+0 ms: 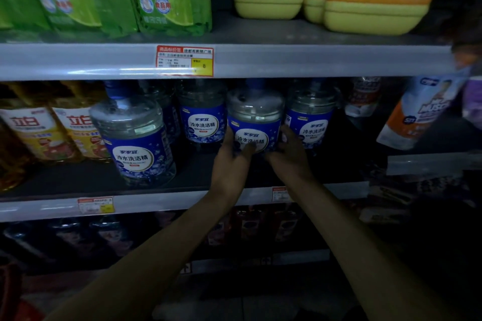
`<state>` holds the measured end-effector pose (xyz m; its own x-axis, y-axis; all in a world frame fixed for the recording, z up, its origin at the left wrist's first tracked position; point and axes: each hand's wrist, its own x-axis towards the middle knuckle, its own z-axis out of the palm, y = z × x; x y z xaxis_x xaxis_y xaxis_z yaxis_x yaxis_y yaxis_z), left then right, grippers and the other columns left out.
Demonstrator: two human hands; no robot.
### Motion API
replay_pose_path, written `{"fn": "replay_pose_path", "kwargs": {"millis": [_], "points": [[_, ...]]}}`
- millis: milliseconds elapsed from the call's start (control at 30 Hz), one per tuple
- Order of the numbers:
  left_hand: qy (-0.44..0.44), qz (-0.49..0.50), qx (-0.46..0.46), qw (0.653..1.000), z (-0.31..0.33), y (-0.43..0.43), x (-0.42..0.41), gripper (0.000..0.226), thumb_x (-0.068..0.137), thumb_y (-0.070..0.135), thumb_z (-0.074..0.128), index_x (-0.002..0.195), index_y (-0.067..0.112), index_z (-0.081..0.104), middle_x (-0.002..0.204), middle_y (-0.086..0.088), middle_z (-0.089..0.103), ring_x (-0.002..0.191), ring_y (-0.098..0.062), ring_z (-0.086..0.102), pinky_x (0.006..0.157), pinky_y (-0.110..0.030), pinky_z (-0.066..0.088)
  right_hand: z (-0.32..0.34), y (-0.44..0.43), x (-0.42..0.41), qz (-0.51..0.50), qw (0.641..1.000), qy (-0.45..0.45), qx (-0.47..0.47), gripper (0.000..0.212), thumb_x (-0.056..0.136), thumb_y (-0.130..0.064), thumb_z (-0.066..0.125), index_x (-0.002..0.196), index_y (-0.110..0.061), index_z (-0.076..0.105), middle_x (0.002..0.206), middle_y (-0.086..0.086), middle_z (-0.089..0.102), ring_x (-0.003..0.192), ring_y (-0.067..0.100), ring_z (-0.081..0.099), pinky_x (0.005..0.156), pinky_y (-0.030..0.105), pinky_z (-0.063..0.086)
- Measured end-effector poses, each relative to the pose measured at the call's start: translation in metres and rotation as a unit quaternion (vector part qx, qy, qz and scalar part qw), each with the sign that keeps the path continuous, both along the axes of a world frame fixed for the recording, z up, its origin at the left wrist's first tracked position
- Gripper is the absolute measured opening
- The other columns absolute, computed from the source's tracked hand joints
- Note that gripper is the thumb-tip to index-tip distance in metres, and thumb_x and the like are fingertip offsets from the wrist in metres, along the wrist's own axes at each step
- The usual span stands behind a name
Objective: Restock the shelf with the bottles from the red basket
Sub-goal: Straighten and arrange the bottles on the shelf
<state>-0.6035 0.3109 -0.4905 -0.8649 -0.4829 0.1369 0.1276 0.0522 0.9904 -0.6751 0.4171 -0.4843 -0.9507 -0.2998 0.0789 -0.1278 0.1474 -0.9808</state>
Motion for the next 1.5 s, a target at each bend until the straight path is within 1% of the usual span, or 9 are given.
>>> {"fn": "replay_pose_path", "kwargs": {"millis": [100, 267, 567, 700, 867, 967, 1200, 1300, 1500], "points": [[-0.007, 0.0, -0.055, 0.998, -0.005, 0.0, 0.013, 0.055, 0.102, 0.012, 0.059, 0.153, 0.021, 0.042, 0.139, 0.007, 0.061, 0.121, -0.001, 0.061, 0.1, -0.016, 0.051, 0.005, 0.011, 0.003, 0.004, 1.0, -0.02, 0.008, 0.057, 0.079, -0.006, 0.08, 0.125, -0.029, 0.056, 0.116, -0.009, 0.067, 0.111, 0.01, 0.065, 0.083, 0.021, 0.053], [-0.028, 0.037, -0.122, 0.991, -0.001, -0.024, 0.016, 0.045, 0.096, 0.019, 0.07, 0.136, 0.025, 0.049, 0.125, 0.006, 0.068, 0.11, -0.002, 0.065, 0.093, -0.026, 0.057, 0.003, 0.013, 0.003, -0.012, 0.998, 0.017, 0.052, 0.056, 0.081, -0.014, 0.082, 0.119, -0.034, 0.047, 0.123, -0.001, 0.068, 0.106, 0.011, 0.065, 0.091, 0.03, 0.053], [-0.016, 0.003, -0.187, 0.982, 0.007, -0.042, 0.003, 0.057, 0.091, 0.012, 0.077, 0.136, 0.03, 0.047, 0.115, 0.029, 0.057, 0.098, 0.027, 0.056, 0.079, -0.001, 0.047, -0.004, 0.005, -0.002, -0.01, 0.996, 0.084, 0.033, 0.073, 0.076, -0.009, 0.086, 0.139, -0.022, 0.051, 0.13, -0.001, 0.067, 0.114, 0.013, 0.066, 0.097, 0.034, 0.056], [-0.011, -0.041, -0.185, 0.982, 0.007, -0.049, 0.001, 0.068, 0.09, 0.01, 0.078, 0.148, 0.021, 0.045, 0.123, 0.027, 0.057, 0.105, 0.023, 0.057, 0.084, -0.006, 0.051, -0.01, 0.004, -0.001, 0.017, 0.994, 0.107, 0.024, 0.082, 0.073, -0.015, 0.091, 0.142, -0.021, 0.047, 0.132, -0.005, 0.065, 0.113, 0.003, 0.065, 0.093, 0.027, 0.057], [0.007, -0.046, -0.155, 0.987, 0.008, -0.049, -0.002, 0.063, 0.089, 0.013, 0.079, 0.145, 0.017, 0.05, 0.134, 0.004, 0.065, 0.113, 0.003, 0.065, 0.093, -0.026, 0.059, -0.018, -0.003, 0.003, 0.019, 0.99, 0.133, 0.039, 0.101, 0.075, -0.017, 0.089, 0.155, -0.02, 0.027, 0.147, 0.002, 0.053, 0.126, 0.013, 0.059, 0.1, 0.035, 0.056], [0.016, -0.039, -0.151, 0.988, 0.01, -0.048, -0.004, 0.059, 0.089, 0.01, 0.078, 0.141, 0.013, 0.051, 0.128, 0.003, 0.065, 0.103, 0.013, 0.065, 0.086, -0.018, 0.058, -0.019, -0.003, 0.004, 0.021, 0.989, 0.138, 0.042, 0.102, 0.077, -0.01, 0.087, 0.156, -0.016, 0.022, 0.148, 0.004, 0.052, 0.126, 0.013, 0.058, 0.101, 0.032, 0.055], [0.014, -0.029, -0.128, 0.991, 0.006, -0.042, 0.005, 0.066, 0.087, 0.018, 0.08, 0.144, 0.013, 0.047, 0.135, -0.007, 0.066, 0.119, -0.019, 0.068, 0.096, -0.047, 0.059, -0.019, 0.006, 0.004, 0.034, 0.992, 0.123, 0.022, 0.103, 0.071, -0.01, 0.09, 0.153, -0.023, 0.029, 0.143, -0.003, 0.057, 0.122, 0.008, 0.061, 0.097, 0.033, 0.057], [0.019, -0.02, -0.118, 0.993, 0.005, -0.039, 0.013, 0.066, 0.089, 0.018, 0.079, 0.146, 0.015, 0.045, 0.137, -0.006, 0.066, 0.12, -0.018, 0.067, 0.097, -0.047, 0.059, -0.017, 0.005, 0.007, 0.042, 0.991, 0.123, 0.015, 0.099, 0.069, -0.01, 0.091, 0.15, -0.023, 0.036, 0.137, -0.006, 0.061, 0.113, -0.004, 0.062, 0.088, 0.017, 0.056], [0.019, 0.018, -0.121, 0.992, 0.005, -0.055, 0.035, 0.062, 0.091, 0.02, 0.076, 0.145, 0.019, 0.046, 0.135, -0.004, 0.066, 0.119, -0.016, 0.067, 0.096, -0.045, 0.059, -0.017, -0.017, 0.023, 0.061, 0.99, 0.125, 0.007, 0.089, 0.069, -0.014, 0.092, 0.143, -0.023, 0.043, 0.129, -0.009, 0.065, 0.107, 0.0, 0.066, 0.082, 0.02, 0.058]]}}
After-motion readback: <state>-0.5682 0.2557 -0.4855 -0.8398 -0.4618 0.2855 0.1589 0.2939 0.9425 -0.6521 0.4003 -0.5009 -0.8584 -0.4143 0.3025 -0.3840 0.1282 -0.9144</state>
